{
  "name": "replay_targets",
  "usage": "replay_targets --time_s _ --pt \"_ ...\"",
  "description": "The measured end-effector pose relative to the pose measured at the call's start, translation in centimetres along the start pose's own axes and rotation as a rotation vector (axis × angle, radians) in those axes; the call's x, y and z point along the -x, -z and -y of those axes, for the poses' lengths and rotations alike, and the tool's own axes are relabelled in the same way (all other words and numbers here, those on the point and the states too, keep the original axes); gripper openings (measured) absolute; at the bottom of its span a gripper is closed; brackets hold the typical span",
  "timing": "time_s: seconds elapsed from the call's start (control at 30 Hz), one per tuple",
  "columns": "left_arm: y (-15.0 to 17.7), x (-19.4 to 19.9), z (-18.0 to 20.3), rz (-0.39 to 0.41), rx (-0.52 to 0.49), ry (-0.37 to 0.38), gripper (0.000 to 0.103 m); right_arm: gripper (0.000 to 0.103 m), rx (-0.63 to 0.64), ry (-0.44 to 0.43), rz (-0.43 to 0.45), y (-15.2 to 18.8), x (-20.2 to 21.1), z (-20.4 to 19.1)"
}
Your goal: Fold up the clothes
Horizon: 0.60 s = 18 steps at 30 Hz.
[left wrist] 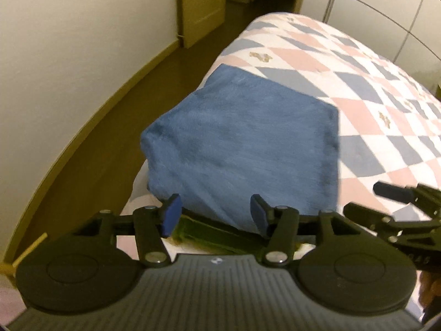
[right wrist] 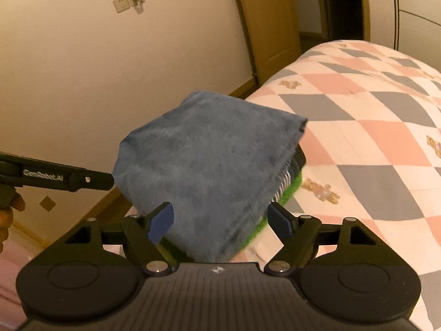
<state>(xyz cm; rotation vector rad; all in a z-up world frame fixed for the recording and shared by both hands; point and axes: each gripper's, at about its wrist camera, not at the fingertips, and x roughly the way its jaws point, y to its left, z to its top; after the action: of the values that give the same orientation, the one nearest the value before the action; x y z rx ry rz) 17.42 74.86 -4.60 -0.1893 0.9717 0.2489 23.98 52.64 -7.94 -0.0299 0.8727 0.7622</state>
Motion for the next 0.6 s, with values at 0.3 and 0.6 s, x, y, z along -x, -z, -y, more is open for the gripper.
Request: replay_targets --time_s 0.3,0.6 --pt "5.7 6.2 9.7 0.032 0.209 -0.16 0.064 0.095 0.135 -0.111 -0.003 1.1 8.0 5.3" --pt "10.6 12.2 18.8 0.055 0.324 -0.275 0.069 0.101 0.197 -0.19 -0.018 2.3 14.9 9.9"
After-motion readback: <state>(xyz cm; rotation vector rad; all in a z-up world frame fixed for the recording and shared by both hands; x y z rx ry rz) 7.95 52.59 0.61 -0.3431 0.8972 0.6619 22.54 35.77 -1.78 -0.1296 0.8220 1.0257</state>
